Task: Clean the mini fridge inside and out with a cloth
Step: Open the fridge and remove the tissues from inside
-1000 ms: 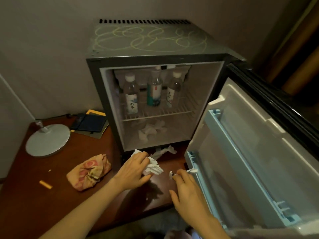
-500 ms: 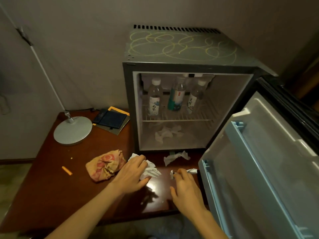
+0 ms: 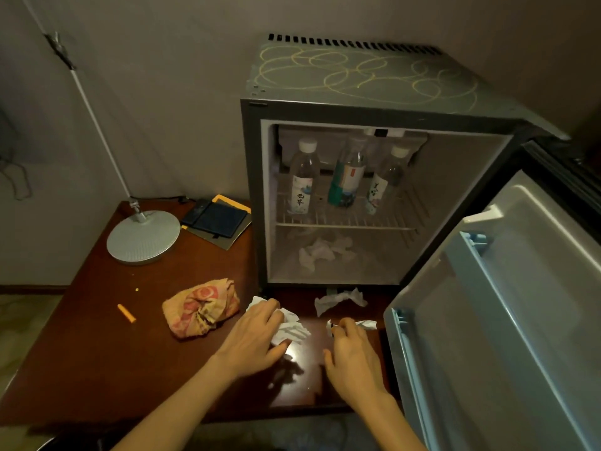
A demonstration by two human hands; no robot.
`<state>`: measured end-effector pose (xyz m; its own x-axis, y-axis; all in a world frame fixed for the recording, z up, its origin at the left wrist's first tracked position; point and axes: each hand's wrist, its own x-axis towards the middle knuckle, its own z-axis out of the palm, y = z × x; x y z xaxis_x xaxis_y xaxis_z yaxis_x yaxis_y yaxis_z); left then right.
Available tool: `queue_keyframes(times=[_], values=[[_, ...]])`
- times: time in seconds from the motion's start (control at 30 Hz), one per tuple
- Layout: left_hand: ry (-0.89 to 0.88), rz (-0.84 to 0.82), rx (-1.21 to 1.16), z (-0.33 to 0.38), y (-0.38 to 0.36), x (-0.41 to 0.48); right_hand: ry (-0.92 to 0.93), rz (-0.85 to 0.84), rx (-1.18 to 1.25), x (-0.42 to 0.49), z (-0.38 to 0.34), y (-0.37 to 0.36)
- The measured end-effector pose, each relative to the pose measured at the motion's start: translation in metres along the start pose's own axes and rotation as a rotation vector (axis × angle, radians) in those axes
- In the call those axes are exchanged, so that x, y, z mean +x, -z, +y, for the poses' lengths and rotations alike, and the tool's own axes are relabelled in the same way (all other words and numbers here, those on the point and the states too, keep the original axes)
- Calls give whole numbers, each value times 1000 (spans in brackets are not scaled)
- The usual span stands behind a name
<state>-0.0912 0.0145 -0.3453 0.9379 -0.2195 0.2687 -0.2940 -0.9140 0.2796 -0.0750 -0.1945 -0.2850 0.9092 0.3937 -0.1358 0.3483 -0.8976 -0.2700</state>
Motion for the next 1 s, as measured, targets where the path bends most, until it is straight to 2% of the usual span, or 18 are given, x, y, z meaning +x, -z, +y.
queue_keyframes(times=[0.27,0.53,0.8,1.0], values=[[4,28,31,-13,-55,-3,-54,45,85,15,20,-57],[12,105,50,-33,-109,-4,-99,178,177,42,36,-125],[-47,197,133,-43,-132,-7,6,394,122,67,40,-150],[-76,209,78,-37,-135,-14,47,405,52,74,53,-146]])
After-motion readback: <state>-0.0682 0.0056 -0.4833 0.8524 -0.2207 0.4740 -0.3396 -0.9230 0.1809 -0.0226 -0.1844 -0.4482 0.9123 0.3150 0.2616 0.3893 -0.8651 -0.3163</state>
